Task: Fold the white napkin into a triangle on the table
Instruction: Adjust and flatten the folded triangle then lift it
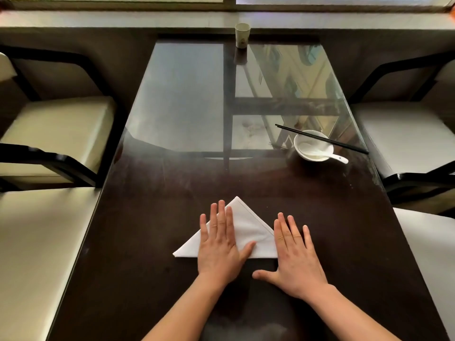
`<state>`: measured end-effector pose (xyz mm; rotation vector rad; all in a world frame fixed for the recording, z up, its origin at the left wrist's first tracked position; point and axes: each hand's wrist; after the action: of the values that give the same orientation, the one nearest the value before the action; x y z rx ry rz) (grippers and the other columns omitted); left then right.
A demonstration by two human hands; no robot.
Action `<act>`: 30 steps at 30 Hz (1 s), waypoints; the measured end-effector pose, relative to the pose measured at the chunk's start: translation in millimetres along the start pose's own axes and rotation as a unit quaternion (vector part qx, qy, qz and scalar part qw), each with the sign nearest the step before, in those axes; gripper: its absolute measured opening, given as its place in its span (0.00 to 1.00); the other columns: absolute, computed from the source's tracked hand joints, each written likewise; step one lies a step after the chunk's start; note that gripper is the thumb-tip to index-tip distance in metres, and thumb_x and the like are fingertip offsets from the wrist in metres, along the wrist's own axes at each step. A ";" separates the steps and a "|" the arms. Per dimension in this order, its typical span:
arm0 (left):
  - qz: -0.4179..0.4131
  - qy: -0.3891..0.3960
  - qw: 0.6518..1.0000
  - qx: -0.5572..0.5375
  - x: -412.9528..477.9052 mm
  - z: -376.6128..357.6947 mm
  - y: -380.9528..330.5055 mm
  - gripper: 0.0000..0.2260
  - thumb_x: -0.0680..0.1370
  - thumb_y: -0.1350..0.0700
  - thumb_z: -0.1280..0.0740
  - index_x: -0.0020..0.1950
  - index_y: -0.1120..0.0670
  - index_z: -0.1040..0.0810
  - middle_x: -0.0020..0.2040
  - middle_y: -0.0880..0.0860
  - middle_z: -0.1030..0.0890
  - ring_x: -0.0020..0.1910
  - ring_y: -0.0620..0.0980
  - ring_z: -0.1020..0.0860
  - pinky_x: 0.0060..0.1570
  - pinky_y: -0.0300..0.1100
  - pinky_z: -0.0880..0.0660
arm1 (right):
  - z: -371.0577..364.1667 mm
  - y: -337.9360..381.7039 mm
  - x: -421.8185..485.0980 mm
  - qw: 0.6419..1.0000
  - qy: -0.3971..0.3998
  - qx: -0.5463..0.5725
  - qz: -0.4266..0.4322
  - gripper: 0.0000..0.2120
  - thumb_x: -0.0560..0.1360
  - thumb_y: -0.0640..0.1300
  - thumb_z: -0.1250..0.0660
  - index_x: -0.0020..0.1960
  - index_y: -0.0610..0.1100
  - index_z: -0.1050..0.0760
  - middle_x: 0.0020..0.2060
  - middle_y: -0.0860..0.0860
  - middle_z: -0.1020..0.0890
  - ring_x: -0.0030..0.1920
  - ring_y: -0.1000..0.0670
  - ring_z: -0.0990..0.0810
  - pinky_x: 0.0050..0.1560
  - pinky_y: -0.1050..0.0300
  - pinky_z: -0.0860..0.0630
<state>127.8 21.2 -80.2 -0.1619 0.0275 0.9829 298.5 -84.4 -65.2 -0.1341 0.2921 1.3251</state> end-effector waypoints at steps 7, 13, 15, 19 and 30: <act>0.134 -0.018 0.991 0.022 -28.8 2.1 78.3 0.41 0.78 0.34 0.53 0.79 0.63 0.52 0.81 0.61 0.53 0.80 0.58 0.57 0.76 0.63 0.53 | -0.3 3.2 0.5 1.000 -0.004 -0.001 -0.001 0.63 0.62 0.86 0.52 0.79 0.38 0.50 0.81 0.44 0.49 0.81 0.43 0.52 0.75 0.36 0.50; 0.217 -0.039 0.975 -0.007 -49.8 2.4 122.5 0.41 0.77 0.33 0.57 0.79 0.63 0.56 0.81 0.61 0.55 0.80 0.56 0.60 0.76 0.63 0.56 | -3.7 0.7 1.2 1.000 -0.011 -0.009 -0.002 0.63 0.63 0.86 0.52 0.79 0.38 0.50 0.81 0.45 0.49 0.81 0.43 0.53 0.76 0.36 0.50; 0.216 -0.031 0.976 -0.007 -51.1 2.7 125.1 0.41 0.77 0.34 0.58 0.79 0.63 0.56 0.81 0.61 0.54 0.80 0.57 0.59 0.76 0.63 0.55 | -2.4 2.3 1.9 1.000 0.002 -0.013 -0.007 0.63 0.63 0.86 0.54 0.80 0.39 0.53 0.81 0.45 0.52 0.81 0.44 0.56 0.76 0.37 0.52; 0.207 -0.004 0.978 -0.002 -51.1 5.4 124.7 0.40 0.78 0.33 0.60 0.79 0.61 0.57 0.81 0.59 0.54 0.80 0.56 0.60 0.76 0.64 0.56 | 13.7 4.0 0.3 0.998 0.030 -0.053 -0.010 0.62 0.62 0.86 0.61 0.79 0.41 0.60 0.80 0.46 0.61 0.79 0.44 0.66 0.77 0.34 0.60; 0.200 -0.009 0.980 0.002 -51.6 7.9 123.2 0.39 0.78 0.34 0.60 0.80 0.60 0.53 0.81 0.60 0.49 0.80 0.58 0.55 0.75 0.66 0.54 | 16.2 139.3 50.3 0.970 0.013 -0.035 0.240 0.52 0.70 0.81 0.59 0.81 0.46 0.57 0.81 0.51 0.62 0.77 0.46 0.74 0.76 0.33 0.65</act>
<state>-3.5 46.8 -82.7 -0.1473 0.0462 1.3867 176.6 0.5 -54.5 -0.1457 0.3126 1.8167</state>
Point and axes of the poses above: each hand's wrist, its own x-axis towards the middle knuckle, its own z-axis out of the back of the hand, y = z × x
